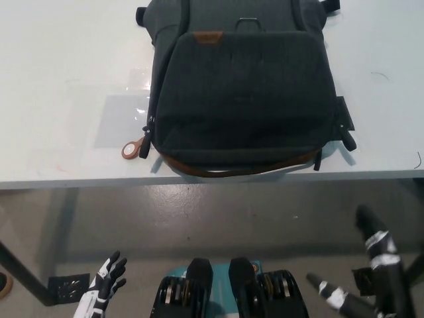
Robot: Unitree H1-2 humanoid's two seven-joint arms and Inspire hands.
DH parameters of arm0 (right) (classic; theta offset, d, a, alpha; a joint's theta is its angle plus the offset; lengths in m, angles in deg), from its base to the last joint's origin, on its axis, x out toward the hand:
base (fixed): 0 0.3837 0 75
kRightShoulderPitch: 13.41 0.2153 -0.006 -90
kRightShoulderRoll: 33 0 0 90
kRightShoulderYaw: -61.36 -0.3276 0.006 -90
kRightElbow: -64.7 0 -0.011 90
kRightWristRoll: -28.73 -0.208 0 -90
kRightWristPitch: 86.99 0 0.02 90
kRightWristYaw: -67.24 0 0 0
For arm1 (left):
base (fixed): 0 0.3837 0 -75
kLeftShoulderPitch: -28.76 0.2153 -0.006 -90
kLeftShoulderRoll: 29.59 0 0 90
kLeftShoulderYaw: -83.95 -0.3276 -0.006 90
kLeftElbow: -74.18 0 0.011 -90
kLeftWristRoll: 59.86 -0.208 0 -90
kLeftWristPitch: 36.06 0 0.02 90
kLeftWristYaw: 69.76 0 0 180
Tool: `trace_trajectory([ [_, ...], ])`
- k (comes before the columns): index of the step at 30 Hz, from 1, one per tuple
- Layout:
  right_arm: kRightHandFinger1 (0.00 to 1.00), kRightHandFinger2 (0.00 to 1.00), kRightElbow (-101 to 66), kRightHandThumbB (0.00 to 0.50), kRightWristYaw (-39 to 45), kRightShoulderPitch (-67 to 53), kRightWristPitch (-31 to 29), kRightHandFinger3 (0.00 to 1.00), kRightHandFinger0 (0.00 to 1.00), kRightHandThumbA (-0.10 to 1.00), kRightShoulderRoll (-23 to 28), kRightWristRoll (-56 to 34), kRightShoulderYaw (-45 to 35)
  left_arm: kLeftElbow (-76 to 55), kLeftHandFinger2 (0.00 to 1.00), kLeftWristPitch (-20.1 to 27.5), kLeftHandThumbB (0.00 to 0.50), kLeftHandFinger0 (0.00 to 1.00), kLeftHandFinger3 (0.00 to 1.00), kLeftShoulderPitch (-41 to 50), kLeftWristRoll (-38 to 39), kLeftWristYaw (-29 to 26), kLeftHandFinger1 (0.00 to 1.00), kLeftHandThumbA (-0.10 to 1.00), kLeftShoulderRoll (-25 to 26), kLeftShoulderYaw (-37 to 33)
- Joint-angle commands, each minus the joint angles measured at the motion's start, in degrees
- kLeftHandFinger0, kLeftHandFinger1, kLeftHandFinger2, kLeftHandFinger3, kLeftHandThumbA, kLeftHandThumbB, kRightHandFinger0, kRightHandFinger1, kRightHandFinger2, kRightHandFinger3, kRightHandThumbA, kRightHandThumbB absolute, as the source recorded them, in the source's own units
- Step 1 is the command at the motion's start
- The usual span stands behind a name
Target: A bag is kept in the middle of the table with its flap loosely closed and the robot uses its right hand to adjust it and opens it
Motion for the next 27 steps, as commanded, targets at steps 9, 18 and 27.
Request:
trace_trajectory([
  [9,1.0,1.0,-4.0,0.198,-0.2,19.4,12.4,1.0,1.0,1.0,5.0,-5.1,-7.3,-2.2,1.0,3.0,0.062,1.0,1.0,1.2,-0.2,0.6,1.0,1.0,0.8,0.0],
  [18,1.0,1.0,1.1,0.27,3.1,34.8,27.0,1.0,1.0,1.0,10.4,-7.6,-8.5,-1.7,1.0,4.0,0.085,1.0,1.0,1.9,-0.4,0.4,1.0,1.0,0.4,-0.3],
  [27,1.0,1.0,14.7,0.271,9.4,47.0,28.7,1.0,1.0,1.0,13.7,-14.5,-7.1,-1.7,1.0,4.5,0.084,1.0,1.0,2.9,-0.6,0.2,1.0,1.0,0.2,-0.6],
])
